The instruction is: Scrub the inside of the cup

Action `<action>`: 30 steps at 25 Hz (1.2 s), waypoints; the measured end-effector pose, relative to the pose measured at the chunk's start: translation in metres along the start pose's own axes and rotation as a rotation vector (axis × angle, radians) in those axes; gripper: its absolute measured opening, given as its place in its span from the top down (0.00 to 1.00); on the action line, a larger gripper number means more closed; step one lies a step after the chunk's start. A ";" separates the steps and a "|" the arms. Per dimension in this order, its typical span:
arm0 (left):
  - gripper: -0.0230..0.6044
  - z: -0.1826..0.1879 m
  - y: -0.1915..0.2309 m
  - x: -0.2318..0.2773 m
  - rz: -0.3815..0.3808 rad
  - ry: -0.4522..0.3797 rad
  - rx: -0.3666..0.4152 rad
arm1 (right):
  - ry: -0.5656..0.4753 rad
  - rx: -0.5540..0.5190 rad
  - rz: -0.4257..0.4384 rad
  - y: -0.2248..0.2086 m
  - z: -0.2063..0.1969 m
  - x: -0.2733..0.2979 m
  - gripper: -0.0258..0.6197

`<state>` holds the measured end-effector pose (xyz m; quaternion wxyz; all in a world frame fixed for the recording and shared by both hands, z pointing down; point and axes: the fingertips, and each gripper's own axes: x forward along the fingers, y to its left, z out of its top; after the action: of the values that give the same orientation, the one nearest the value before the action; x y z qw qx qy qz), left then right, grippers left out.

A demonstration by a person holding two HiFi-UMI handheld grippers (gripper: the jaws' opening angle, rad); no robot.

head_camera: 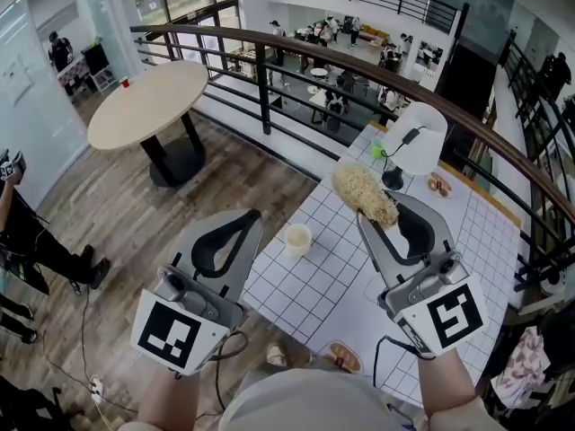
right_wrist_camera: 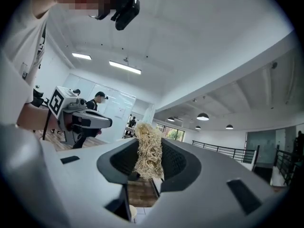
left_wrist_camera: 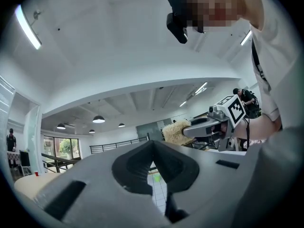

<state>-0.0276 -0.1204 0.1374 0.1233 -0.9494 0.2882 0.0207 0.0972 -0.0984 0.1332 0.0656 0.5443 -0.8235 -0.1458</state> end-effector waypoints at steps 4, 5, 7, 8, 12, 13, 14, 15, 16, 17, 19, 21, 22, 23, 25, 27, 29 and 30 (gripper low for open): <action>0.94 -0.005 -0.004 -0.008 0.013 0.014 0.050 | 0.023 -0.020 -0.003 0.008 -0.002 -0.015 0.77; 0.94 -0.008 -0.005 -0.010 0.016 0.020 0.048 | 0.026 -0.013 -0.009 0.010 -0.004 -0.019 0.77; 0.94 -0.017 -0.007 -0.015 0.020 0.032 0.033 | 0.015 0.027 -0.025 0.013 -0.009 -0.026 0.77; 0.94 -0.021 -0.008 -0.018 0.022 0.037 0.025 | 0.003 0.050 -0.037 0.015 -0.010 -0.030 0.77; 0.94 -0.031 -0.009 -0.027 0.051 0.016 -0.003 | -0.027 0.117 -0.085 0.023 -0.019 -0.042 0.77; 0.94 -0.033 -0.010 -0.028 0.059 0.011 -0.008 | -0.028 0.131 -0.090 0.026 -0.022 -0.045 0.76; 0.94 -0.035 -0.012 -0.030 0.062 0.012 -0.013 | -0.026 0.138 -0.091 0.028 -0.024 -0.047 0.77; 0.94 -0.037 -0.014 -0.031 0.059 0.018 -0.019 | -0.022 0.140 -0.089 0.030 -0.026 -0.048 0.77; 0.94 -0.039 -0.016 -0.032 0.056 0.026 -0.023 | -0.018 0.136 -0.086 0.032 -0.027 -0.049 0.77; 0.94 -0.041 -0.017 -0.033 0.053 0.033 -0.027 | -0.016 0.128 -0.083 0.034 -0.026 -0.049 0.77; 0.94 -0.043 -0.016 -0.035 0.054 0.035 -0.036 | -0.011 0.095 -0.086 0.036 -0.025 -0.047 0.77; 0.94 -0.042 -0.015 -0.036 0.056 0.029 -0.045 | -0.009 0.071 -0.092 0.037 -0.022 -0.045 0.77; 0.94 -0.042 -0.015 -0.037 0.055 0.029 -0.046 | -0.010 0.067 -0.092 0.037 -0.021 -0.044 0.77; 0.94 -0.042 -0.015 -0.037 0.053 0.032 -0.045 | -0.012 0.065 -0.092 0.037 -0.020 -0.044 0.77; 0.94 -0.045 -0.016 -0.037 0.049 0.039 -0.048 | -0.014 0.058 -0.091 0.039 -0.019 -0.042 0.77; 0.94 -0.045 -0.015 -0.036 0.050 0.034 -0.061 | -0.010 0.055 -0.086 0.041 -0.020 -0.041 0.77; 0.94 -0.043 -0.015 -0.037 0.051 0.030 -0.067 | -0.006 0.061 -0.083 0.042 -0.022 -0.041 0.77; 0.94 -0.042 -0.015 -0.037 0.050 0.031 -0.066 | -0.004 0.063 -0.083 0.042 -0.022 -0.041 0.77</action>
<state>-0.0518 -0.0988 0.1853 0.0871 -0.9456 0.3129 0.0187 0.0827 -0.0497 0.1692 0.0407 0.5797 -0.8044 -0.1235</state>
